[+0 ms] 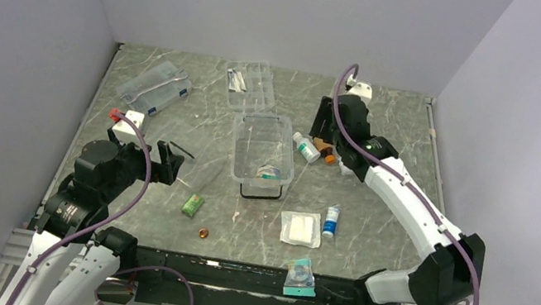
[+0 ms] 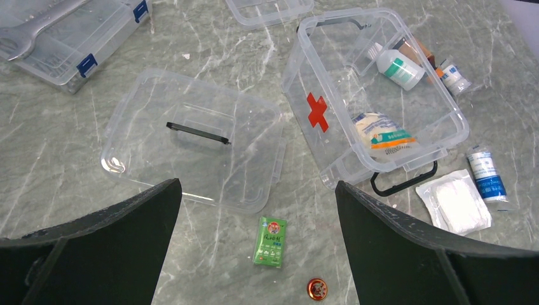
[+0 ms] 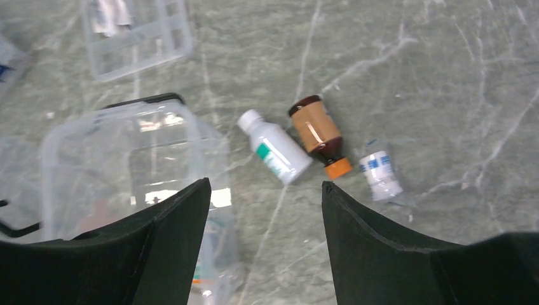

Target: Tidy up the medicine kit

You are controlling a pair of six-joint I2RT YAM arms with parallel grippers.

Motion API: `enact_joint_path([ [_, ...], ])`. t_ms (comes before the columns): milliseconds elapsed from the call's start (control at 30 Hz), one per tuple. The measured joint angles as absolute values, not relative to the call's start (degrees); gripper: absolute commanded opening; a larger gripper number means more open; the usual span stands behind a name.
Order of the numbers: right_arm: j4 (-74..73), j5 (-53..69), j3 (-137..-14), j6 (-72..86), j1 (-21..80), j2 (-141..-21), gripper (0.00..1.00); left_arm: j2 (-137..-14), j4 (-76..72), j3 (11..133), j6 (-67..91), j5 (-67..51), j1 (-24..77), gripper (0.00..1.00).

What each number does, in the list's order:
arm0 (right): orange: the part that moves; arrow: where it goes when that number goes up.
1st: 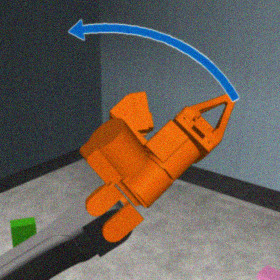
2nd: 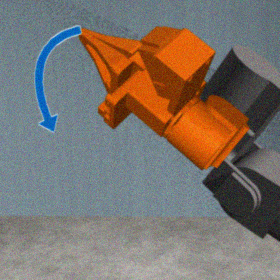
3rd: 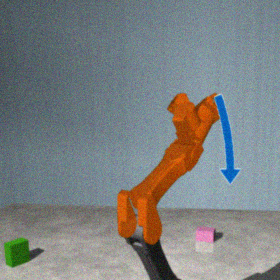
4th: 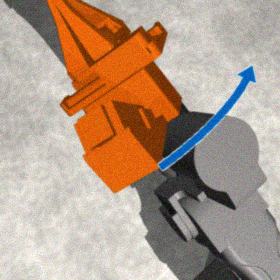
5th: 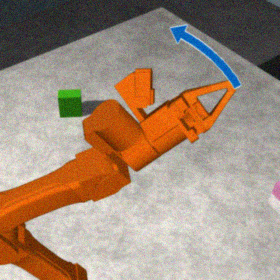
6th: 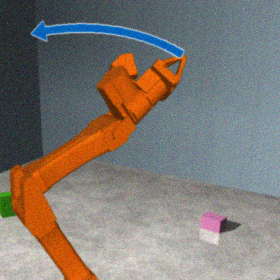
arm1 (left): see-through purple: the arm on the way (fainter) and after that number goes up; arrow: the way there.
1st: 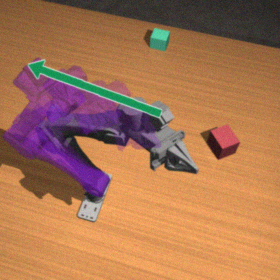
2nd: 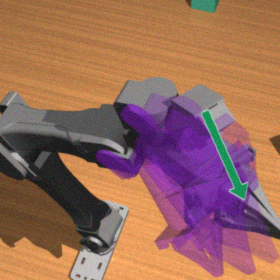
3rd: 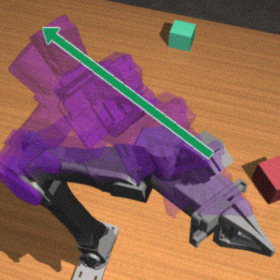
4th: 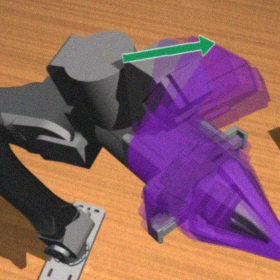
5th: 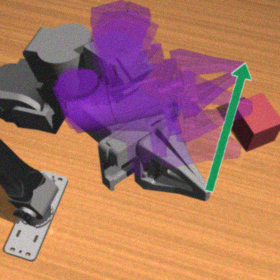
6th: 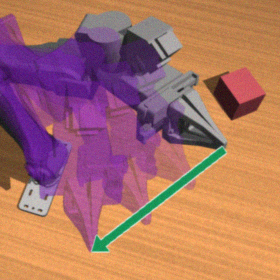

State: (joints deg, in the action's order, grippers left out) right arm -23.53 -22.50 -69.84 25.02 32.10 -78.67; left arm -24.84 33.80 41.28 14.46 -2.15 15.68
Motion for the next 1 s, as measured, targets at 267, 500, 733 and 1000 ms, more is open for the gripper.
enact_joint_path([
  [267, -22.74, -17.1, -69.6, 21.08, 23.86, -89.17, 0.67, -24.84, 33.8, 41.28, 14.46, -2.17, 15.68, 0.99],
  [500, -21.17, -12.82, -70.85, 16.43, 20.67, -97.27, 0.65, -24.84, 33.8, 41.28, 14.46, -2.31, 15.68, 0.99],
  [733, -19.25, -7.68, -74.3, 12.95, 17.93, -102.98, 0.65, -24.84, 33.8, 41.28, 14.46, -2.35, 15.68, 0.99],
  [1000, -17.47, -2.59, -75.99, 11.14, 17.04, -107.04, 0.65, -24.84, 33.8, 41.28, 14.44, -2.35, 15.68, 0.99],
])
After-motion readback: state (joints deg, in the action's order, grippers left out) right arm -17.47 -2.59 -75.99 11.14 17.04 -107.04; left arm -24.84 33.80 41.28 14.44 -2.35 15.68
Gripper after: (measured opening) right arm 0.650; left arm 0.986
